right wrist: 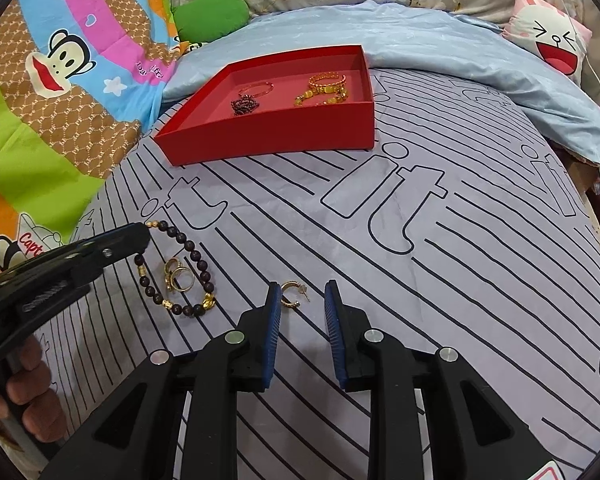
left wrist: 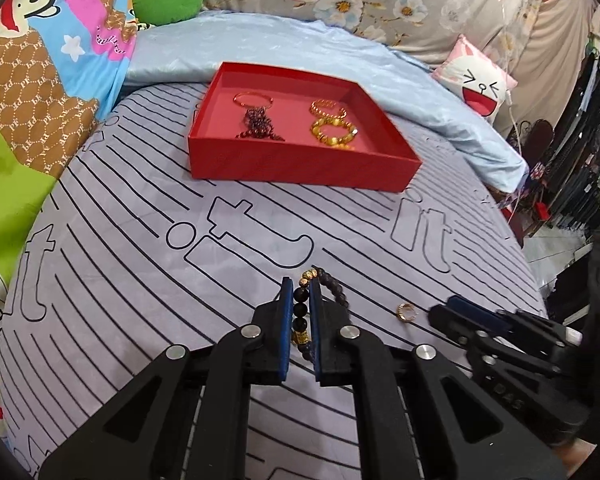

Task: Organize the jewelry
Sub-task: 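Grasp the gold ring with the right tool while the left tool holds the dark bracelet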

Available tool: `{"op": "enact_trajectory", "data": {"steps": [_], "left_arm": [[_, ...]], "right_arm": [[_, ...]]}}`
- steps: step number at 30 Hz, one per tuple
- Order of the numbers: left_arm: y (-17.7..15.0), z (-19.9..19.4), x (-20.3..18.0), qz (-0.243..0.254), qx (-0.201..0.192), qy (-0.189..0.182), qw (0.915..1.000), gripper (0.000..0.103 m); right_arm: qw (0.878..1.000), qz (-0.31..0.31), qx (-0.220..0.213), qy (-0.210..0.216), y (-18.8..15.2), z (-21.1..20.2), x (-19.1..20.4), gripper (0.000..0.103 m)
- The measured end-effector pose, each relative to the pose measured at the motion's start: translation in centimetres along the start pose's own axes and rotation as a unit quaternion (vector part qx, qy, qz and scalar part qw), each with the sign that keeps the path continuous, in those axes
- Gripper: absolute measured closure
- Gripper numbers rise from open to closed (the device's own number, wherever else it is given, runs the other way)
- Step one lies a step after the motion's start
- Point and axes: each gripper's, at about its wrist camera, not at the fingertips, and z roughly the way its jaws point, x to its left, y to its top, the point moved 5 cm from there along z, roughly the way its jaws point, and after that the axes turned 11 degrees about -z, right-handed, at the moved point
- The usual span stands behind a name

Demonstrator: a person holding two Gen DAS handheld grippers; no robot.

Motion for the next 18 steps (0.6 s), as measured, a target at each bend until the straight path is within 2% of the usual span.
{"op": "enact_trajectory", "data": {"steps": [6, 18], "left_arm": [[-1.4, -1.7, 1.3, -0.016, 0.007, 0.002, 0.9998, 0.095], [-5.2, -1.0, 6.3, -0.032, 0.043, 0.075, 0.9958, 0.095]], "right_arm": [[1.0, -0.012, 0.0, 0.01, 0.2, 0.1, 1.2, 0.08], [0.998, -0.047, 0.008, 0.032, 0.4, 1.2, 4.7, 0.078]]}}
